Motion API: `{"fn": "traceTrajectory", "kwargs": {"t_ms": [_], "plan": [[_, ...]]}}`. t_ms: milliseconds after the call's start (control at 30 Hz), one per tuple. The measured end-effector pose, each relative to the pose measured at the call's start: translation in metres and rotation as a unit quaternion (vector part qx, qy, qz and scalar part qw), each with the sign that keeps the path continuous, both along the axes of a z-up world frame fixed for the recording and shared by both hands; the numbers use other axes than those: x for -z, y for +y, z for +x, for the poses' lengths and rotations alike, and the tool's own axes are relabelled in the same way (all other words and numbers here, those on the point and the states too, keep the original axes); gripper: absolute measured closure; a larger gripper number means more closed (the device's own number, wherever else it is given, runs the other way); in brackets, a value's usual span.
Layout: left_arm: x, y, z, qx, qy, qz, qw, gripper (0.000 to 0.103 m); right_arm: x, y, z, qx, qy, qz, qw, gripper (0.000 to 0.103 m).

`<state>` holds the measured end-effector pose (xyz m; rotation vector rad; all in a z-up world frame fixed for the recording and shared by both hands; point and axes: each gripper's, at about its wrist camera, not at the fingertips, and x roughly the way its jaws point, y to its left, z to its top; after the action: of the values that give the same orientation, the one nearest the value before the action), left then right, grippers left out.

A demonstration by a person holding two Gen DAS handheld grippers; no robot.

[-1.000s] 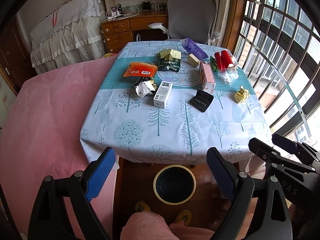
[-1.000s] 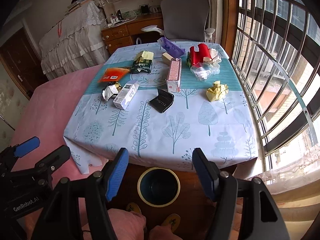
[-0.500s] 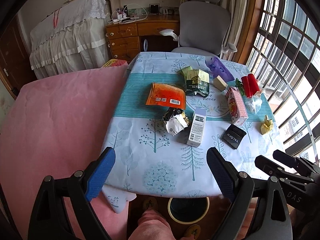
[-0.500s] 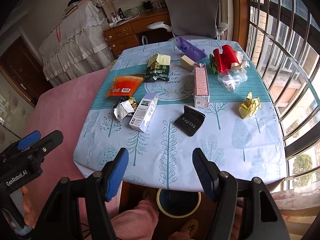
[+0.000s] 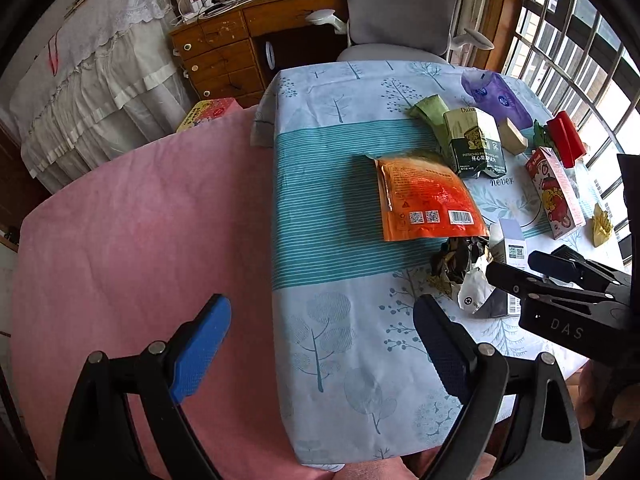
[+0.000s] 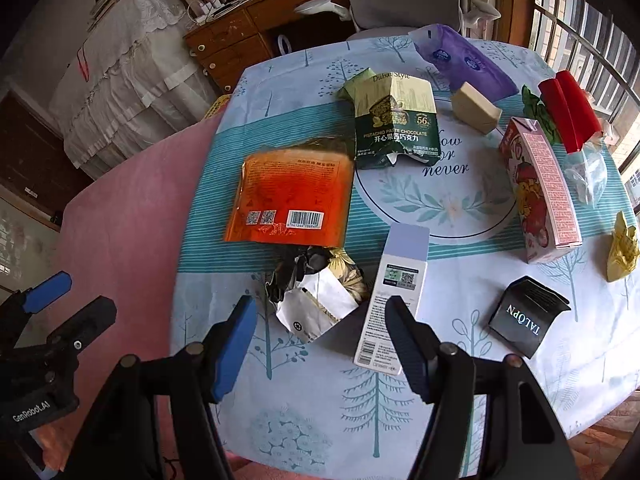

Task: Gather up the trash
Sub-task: 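Reach the right gripper to the crumpled white wrapper and grasp it, then grasp the gold heat-pack pouch with the left gripper while the right gripper holds the wrapper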

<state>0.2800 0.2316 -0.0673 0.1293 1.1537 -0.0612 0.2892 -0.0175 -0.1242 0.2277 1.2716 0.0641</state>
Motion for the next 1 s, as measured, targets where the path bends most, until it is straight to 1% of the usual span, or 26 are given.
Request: {"fn": "traceTrajectory", "kwargs": {"t_ms": [100, 167, 233, 300, 400, 433, 467, 500, 533, 600, 633, 767, 900, 1000], "plan": [[0.012, 0.007, 0.016, 0.012, 0.011, -0.011, 0.9998, 0.012, 0.024, 0.013, 0.014, -0.007, 0.027, -0.033, 0.999, 0.036], [0.019, 0.008, 0.024, 0.019, 0.018, -0.023, 0.9994, 0.012, 0.034, 0.020, 0.019, -0.016, 0.023, -0.051, 0.998, 0.036], [0.025, 0.008, 0.032, 0.026, 0.026, -0.039, 0.9985, 0.012, 0.038, 0.020, 0.022, -0.011, 0.031, -0.046, 0.998, 0.036], [0.028, 0.005, 0.041, 0.038, 0.033, -0.057, 0.9971, 0.012, 0.043, 0.017, 0.025, -0.006, 0.024, -0.043, 0.999, 0.036], [0.034, -0.001, 0.055, 0.051, 0.039, -0.076, 0.9950, 0.012, 0.046, 0.009, 0.027, -0.002, 0.035, -0.019, 0.999, 0.037], [0.037, -0.003, 0.061, 0.054, 0.043, -0.083, 0.9942, 0.012, 0.047, 0.007, 0.026, -0.002, 0.036, -0.010, 0.999, 0.042], [0.040, -0.003, 0.068, 0.053, 0.049, -0.090, 0.9933, 0.012, 0.045, 0.008, 0.026, -0.006, 0.033, 0.001, 0.999, 0.059], [0.043, -0.004, 0.075, 0.053, 0.056, -0.099, 0.9921, 0.012, 0.042, 0.008, 0.025, -0.008, 0.030, 0.000, 1.000, 0.061], [0.047, -0.006, 0.082, 0.052, 0.063, -0.111, 0.9904, 0.012, 0.040, 0.009, 0.025, -0.014, 0.029, -0.002, 0.999, 0.066], [0.056, -0.008, 0.098, 0.045, 0.080, -0.134, 0.9867, 0.012, 0.033, 0.011, 0.025, -0.022, 0.027, -0.005, 0.999, 0.071], [0.060, -0.009, 0.107, 0.041, 0.089, -0.145, 0.9845, 0.012, 0.031, 0.011, 0.025, -0.024, 0.030, -0.001, 0.999, 0.075], [0.077, -0.018, 0.136, 0.024, 0.113, -0.178, 0.9773, 0.012, 0.015, 0.006, 0.019, -0.016, 0.025, 0.027, 0.999, 0.077], [0.097, -0.032, 0.159, 0.017, 0.132, -0.180, 0.9747, 0.012, 0.002, -0.002, 0.012, -0.009, 0.017, 0.035, 0.999, 0.077], [0.116, -0.041, 0.172, 0.008, 0.161, -0.197, 0.9670, 0.012, -0.004, -0.007, 0.007, -0.003, 0.016, 0.038, 0.999, 0.077]]}}
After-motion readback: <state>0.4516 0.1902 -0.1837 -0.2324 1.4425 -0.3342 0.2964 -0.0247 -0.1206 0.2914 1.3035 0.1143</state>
